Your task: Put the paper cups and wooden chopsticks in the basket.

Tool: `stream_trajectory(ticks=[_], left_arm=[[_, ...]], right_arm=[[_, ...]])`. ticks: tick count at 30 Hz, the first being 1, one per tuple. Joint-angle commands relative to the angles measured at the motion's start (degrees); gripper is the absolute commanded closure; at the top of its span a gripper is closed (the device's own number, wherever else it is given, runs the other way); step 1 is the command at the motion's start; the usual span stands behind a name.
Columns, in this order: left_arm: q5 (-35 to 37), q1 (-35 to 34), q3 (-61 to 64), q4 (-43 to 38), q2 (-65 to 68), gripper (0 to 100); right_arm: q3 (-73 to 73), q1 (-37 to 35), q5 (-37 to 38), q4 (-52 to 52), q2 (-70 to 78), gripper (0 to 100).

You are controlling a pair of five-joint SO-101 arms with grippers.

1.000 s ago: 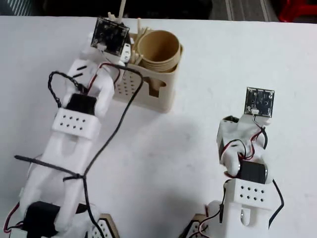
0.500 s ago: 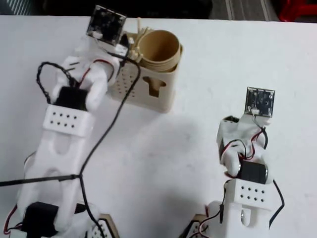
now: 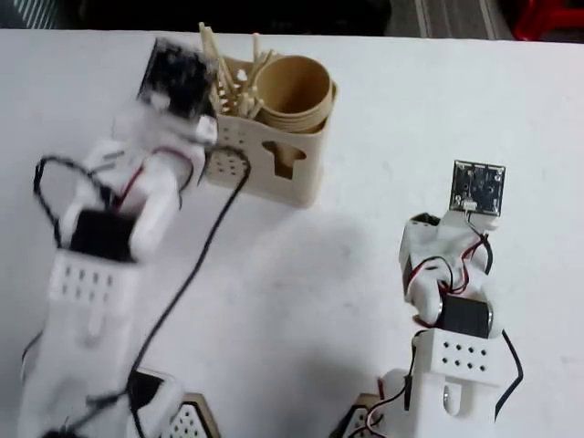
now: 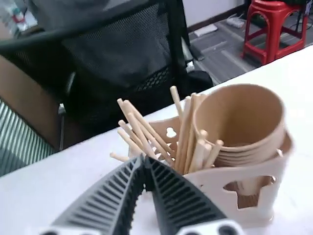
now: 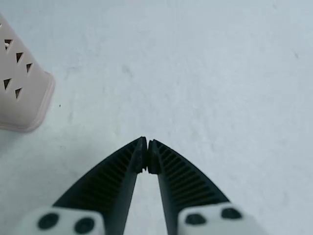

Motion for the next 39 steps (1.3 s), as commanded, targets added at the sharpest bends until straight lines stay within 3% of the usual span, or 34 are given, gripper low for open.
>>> stream_trajectory(ticks=[1, 12, 19, 25, 33, 39], left_arm=[[-2.02, 0.84, 5.45, -1.67, -11.74, 98], [-1.58, -4.97, 26.73, -1.58, -41.10, 97], [-1.49, -6.20, 37.71, -1.58, -54.20, 97], [-1.49, -6.11, 44.84, 0.18, -61.76, 97], [-1.32, -6.11, 46.59, 7.56, -64.48, 97], [9.58, -6.20, 47.91, 10.37, -64.48, 97]], right_arm=[[-0.88, -0.31, 0.18, -0.48, -1.10, 98.1], [-4.22, -0.57, 0.35, 6.81, -15.16, 98.1], [4.31, -3.91, 7.65, 7.25, -28.97, 98.1], [11.43, -5.41, 8.26, 7.43, -40.75, 98.1], [12.48, -5.49, 7.91, 12.18, -40.84, 98.1], [15.47, -10.59, 7.65, 13.76, -40.84, 98.1]])
